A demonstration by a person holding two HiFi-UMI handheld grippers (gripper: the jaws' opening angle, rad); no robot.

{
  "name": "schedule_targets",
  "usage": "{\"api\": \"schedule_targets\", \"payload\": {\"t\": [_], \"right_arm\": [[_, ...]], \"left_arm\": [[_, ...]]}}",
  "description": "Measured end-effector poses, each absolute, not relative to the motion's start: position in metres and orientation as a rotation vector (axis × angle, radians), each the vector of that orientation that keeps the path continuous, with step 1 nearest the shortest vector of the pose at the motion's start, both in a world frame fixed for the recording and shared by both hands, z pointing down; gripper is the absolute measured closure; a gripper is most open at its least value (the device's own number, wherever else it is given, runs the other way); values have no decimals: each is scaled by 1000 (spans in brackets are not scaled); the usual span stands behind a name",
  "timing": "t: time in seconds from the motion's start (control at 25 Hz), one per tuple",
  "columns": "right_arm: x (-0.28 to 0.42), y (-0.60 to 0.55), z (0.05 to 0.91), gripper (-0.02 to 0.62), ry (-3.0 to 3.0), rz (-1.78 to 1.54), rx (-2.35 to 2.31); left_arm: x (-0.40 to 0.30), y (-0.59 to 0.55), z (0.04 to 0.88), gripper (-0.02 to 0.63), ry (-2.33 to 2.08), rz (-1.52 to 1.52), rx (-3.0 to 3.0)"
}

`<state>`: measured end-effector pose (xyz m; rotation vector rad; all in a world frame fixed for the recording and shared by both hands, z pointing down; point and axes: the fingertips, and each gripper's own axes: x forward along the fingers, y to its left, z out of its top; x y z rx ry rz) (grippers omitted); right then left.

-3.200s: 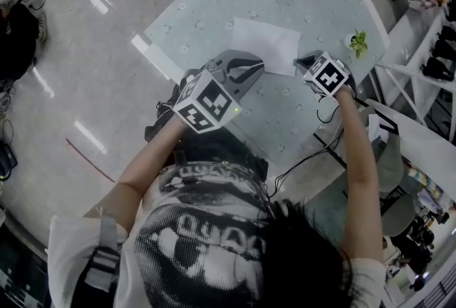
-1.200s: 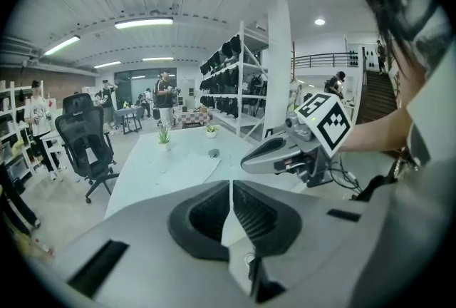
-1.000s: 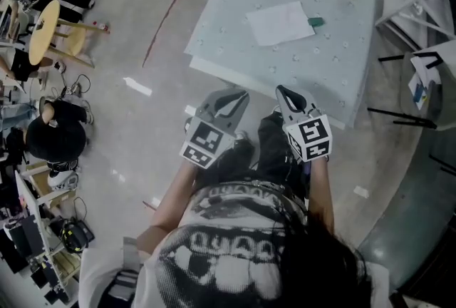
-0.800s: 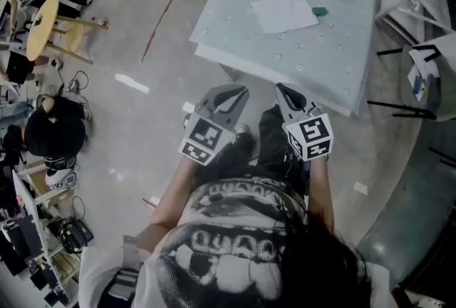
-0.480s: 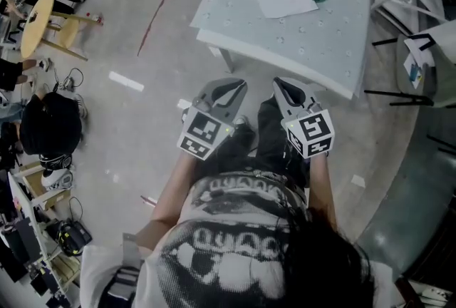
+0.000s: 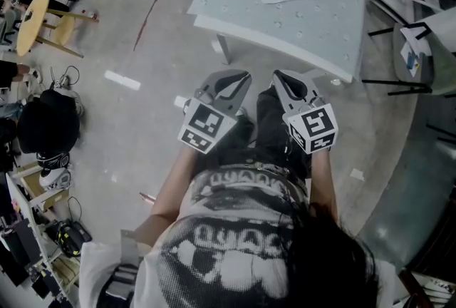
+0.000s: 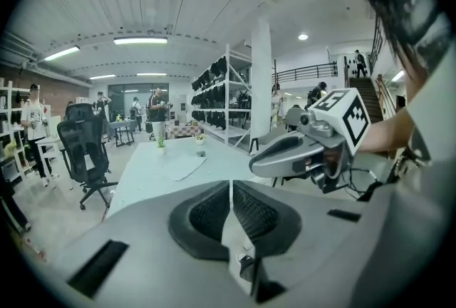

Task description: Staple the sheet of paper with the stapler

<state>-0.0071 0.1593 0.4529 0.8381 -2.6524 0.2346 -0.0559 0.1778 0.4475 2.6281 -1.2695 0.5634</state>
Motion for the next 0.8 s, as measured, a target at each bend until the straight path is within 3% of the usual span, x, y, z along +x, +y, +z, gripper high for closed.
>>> {"api": "schedule_targets", "payload": {"t": [0.8], "right_arm": [[19, 170, 442, 597, -2637, 202, 938]], "left_arm": [[-33, 200, 435, 594, -1181, 577, 2731]]}}
